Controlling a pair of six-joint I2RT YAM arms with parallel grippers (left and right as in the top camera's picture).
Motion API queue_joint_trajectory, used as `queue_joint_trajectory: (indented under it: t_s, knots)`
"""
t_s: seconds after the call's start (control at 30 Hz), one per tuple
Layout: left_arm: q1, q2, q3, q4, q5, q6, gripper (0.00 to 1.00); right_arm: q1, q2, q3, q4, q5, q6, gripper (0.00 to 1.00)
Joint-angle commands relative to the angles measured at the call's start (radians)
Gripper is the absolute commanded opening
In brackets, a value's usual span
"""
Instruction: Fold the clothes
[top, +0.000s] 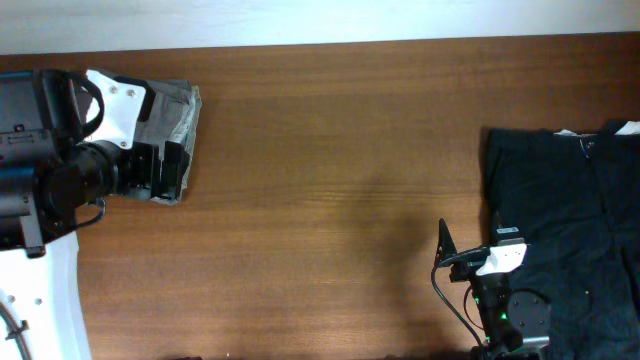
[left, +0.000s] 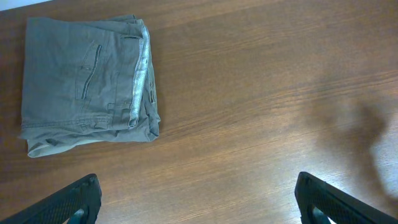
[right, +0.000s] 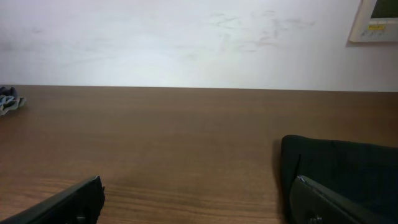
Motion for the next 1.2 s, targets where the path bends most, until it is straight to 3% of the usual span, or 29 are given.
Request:
queue_joint_trajectory:
  t_s: [0.0,0.27,0.4,0.53,0.7,0.87,1.0,1.1,1.17]
  knots:
    - [-0.004,-0.009,0.001,0.002,0.0,0.011,0.99,-0.008,-0.01,-0.01,0.003,-0.006,0.007,0.99]
    - [-0.005,-0.025,0.001,-0.002,-0.007,0.011,0.99,-0.008,-0.01,-0.01,0.003,-0.006,0.007,0.99]
    - [-0.005,-0.123,-0.067,0.166,-0.042,0.023,0.99,-0.008,-0.01,-0.01,0.003,-0.006,0.007,0.99]
    - [-0.02,-0.389,-0.48,0.579,-0.015,-0.032,0.99,-0.008,-0.01,-0.01,0.003,-0.006,0.007,0.99]
    - [-0.02,-0.75,-1.025,0.955,-0.019,-0.06,0.99,-0.008,-0.01,-0.01,0.003,-0.006,0.007,0.99]
    - [-0.02,-1.06,-1.372,1.12,-0.019,-0.06,0.99,-0.008,-0.01,-0.01,0.003,-0.006,0.007,0.99]
    - [-0.02,-1.278,-1.559,1.137,-0.019,-0.061,1.0,-0.008,-0.01,-0.01,0.003,-0.006,0.007,0.99]
    - [-0.021,-1.41,-1.683,1.14,-0.018,-0.061,0.99,-0.008,-0.01,-0.01,0.003,-0.006,0.007,0.99]
    - [-0.027,-1.407,-1.768,1.23,-0.019,-0.06,1.0,-0.008,-0.01,-0.01,0.003,-0.006,0.007,0.99]
